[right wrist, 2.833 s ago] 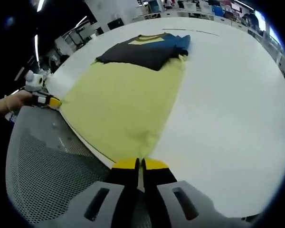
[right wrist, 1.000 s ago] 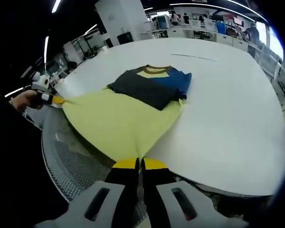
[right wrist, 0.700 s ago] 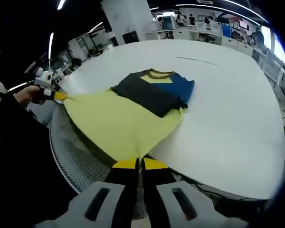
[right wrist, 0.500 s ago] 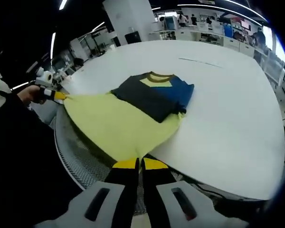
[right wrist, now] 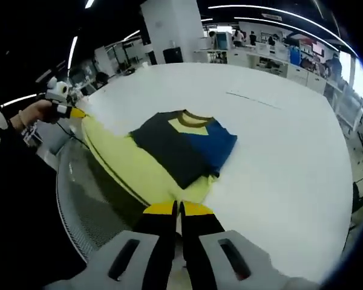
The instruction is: Fold the garment on the visible template until the final outline fits inside the template.
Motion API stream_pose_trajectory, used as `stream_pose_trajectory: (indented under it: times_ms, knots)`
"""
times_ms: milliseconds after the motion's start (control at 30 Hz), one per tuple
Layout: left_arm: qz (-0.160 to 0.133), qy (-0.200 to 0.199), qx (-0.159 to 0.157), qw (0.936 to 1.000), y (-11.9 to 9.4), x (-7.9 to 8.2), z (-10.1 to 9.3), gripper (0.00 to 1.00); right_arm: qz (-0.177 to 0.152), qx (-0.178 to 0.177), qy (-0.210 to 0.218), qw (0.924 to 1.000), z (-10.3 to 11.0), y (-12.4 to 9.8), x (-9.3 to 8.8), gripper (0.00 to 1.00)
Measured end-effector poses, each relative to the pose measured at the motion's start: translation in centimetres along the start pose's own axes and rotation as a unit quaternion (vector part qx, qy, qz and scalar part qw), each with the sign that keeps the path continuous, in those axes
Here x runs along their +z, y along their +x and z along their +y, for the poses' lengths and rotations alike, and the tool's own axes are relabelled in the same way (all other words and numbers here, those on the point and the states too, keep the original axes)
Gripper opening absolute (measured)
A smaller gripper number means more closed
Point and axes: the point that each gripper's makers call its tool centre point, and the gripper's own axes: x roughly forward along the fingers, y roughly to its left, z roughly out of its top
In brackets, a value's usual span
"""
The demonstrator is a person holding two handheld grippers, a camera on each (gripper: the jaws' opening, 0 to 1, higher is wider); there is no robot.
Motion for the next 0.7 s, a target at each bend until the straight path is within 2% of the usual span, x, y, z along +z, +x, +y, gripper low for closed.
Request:
stream_pose_trajectory:
  times_ms: [167, 300, 467, 700]
  knots:
    - [-0.007, 0.013, 0.005, 0.9999, 1.7, 2.2, 1.0, 0.00, -0.005, -0.009, -0.015, 0.9998, -2.4, 1.3, 2.3, 0.03]
    - [-0.012, 0.013, 0.008, 0.9998, 2.6, 3.5, 2.0, 0.00, -0.004, -0.008, -0.019, 0.9998, -3.5, 2.3, 3.2, 0.03]
    - [-0.015, 0.002, 0.010, 0.9998, 3.7, 4.5, 3.1, 0.00, -0.009, -0.004, -0.011, 0.9999, -4.7, 3.4, 4.2, 0.03]
    - [-0.007, 0.006, 0.012, 0.9999, 5.3, 5.8, 4.5, 0.00, -0.008, -0.007, -0.009, 0.9999, -6.1, 4.9, 5.2, 0.03]
